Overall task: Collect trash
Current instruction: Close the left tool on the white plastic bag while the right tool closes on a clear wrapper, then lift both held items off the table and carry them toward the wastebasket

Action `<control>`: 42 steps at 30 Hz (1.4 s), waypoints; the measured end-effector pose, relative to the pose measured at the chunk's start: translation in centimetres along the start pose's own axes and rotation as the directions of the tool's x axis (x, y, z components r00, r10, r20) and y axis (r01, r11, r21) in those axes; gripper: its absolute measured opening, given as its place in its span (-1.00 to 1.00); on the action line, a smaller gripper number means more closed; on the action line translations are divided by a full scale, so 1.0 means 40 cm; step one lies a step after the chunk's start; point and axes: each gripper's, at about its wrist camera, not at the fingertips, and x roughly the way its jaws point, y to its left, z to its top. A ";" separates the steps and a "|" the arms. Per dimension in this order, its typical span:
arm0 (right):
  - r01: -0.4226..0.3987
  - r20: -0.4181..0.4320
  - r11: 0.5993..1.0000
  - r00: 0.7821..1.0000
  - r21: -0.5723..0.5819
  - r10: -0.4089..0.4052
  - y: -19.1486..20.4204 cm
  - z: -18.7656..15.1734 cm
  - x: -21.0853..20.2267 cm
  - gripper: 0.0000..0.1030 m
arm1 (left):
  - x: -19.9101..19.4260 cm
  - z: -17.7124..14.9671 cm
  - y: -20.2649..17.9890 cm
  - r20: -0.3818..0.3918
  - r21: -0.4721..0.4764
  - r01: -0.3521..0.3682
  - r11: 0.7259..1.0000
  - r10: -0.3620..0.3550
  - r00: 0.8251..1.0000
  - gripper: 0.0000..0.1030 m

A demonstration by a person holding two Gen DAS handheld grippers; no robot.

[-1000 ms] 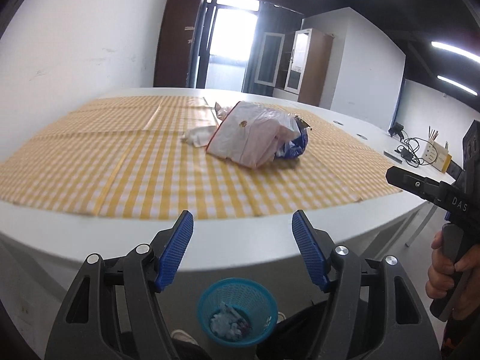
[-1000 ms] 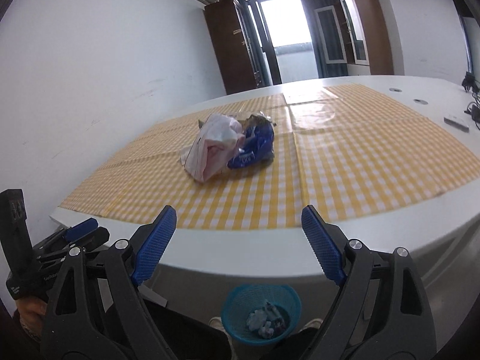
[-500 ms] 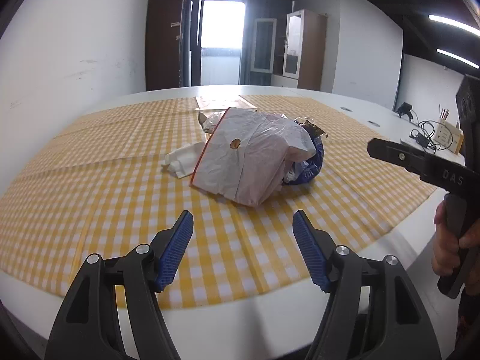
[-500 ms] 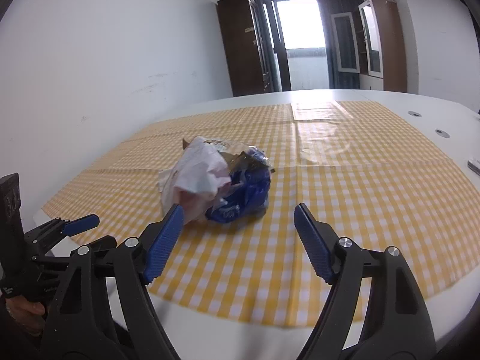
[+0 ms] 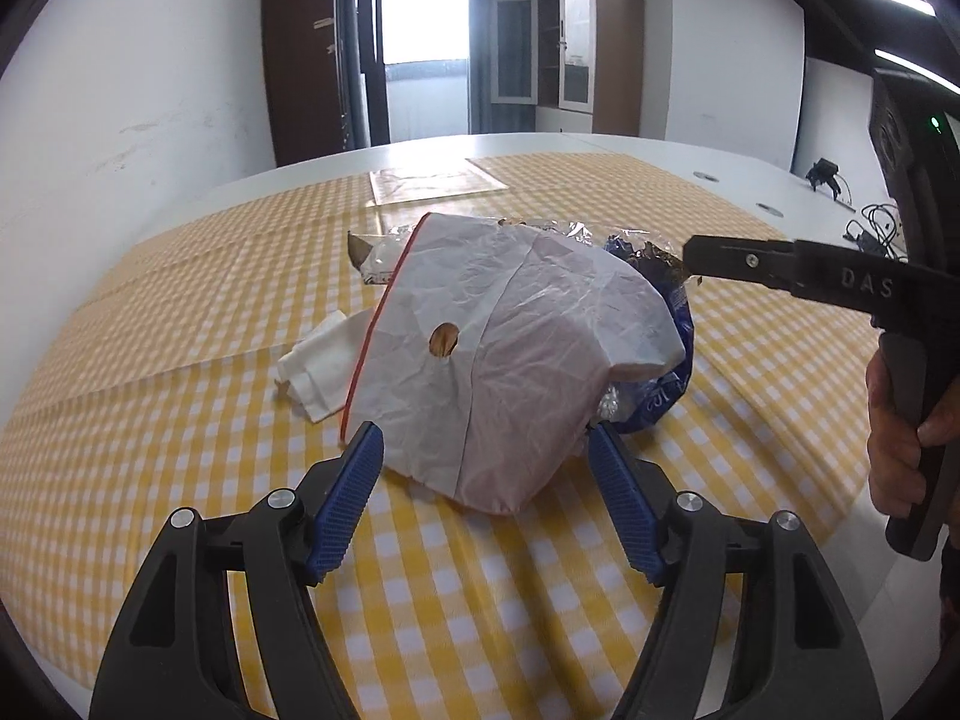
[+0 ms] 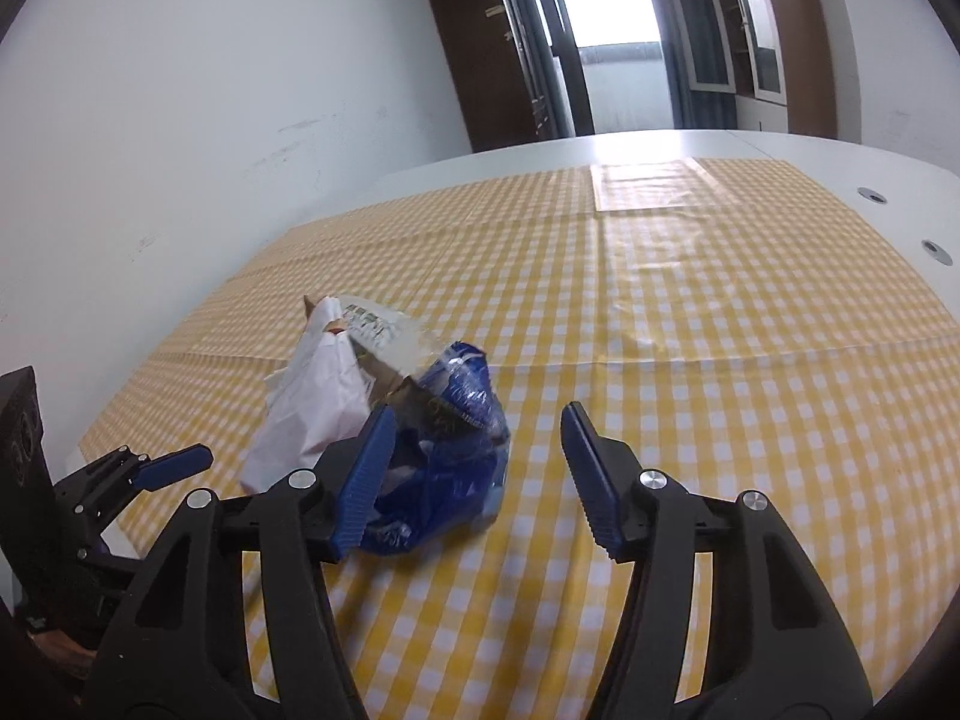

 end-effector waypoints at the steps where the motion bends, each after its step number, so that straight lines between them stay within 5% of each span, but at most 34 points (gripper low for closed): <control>1: -0.005 -0.006 1.000 1.000 0.005 0.005 -0.003 0.006 0.008 -0.04 | 0.006 0.002 0.000 -0.003 0.000 -0.003 1.000 0.003 1.000 0.38; 5: -0.042 -0.038 0.999 0.998 0.006 0.042 0.003 0.027 0.037 -0.19 | 0.030 0.007 -0.012 -0.036 0.028 -0.001 1.000 0.002 0.999 0.24; 10: -0.048 -0.075 0.999 0.996 -0.002 0.048 0.028 0.038 0.072 -0.61 | 0.046 0.012 -0.009 -0.064 0.039 0.029 0.999 -0.027 0.998 -0.68; 13: -0.049 -0.076 0.999 0.996 -0.010 0.048 0.044 0.037 0.064 -0.71 | 0.028 0.014 0.004 -0.038 0.014 0.026 1.000 -0.025 0.999 -0.93; 16: -0.033 -0.043 0.999 0.999 -0.030 0.032 0.056 0.052 0.043 -0.89 | -0.014 0.010 0.022 0.011 -0.023 0.026 0.999 -0.026 1.000 -0.96; 32: 0.001 0.122 0.999 0.993 -0.036 0.003 0.106 0.011 -0.150 -0.92 | -0.231 -0.057 0.088 0.116 -0.137 0.101 0.985 -0.085 0.990 -0.97; 42: -0.049 0.164 0.997 0.985 -0.061 0.058 0.183 -0.040 -0.242 -0.92 | -0.328 -0.120 0.122 0.160 -0.203 0.153 0.967 -0.122 0.980 -0.97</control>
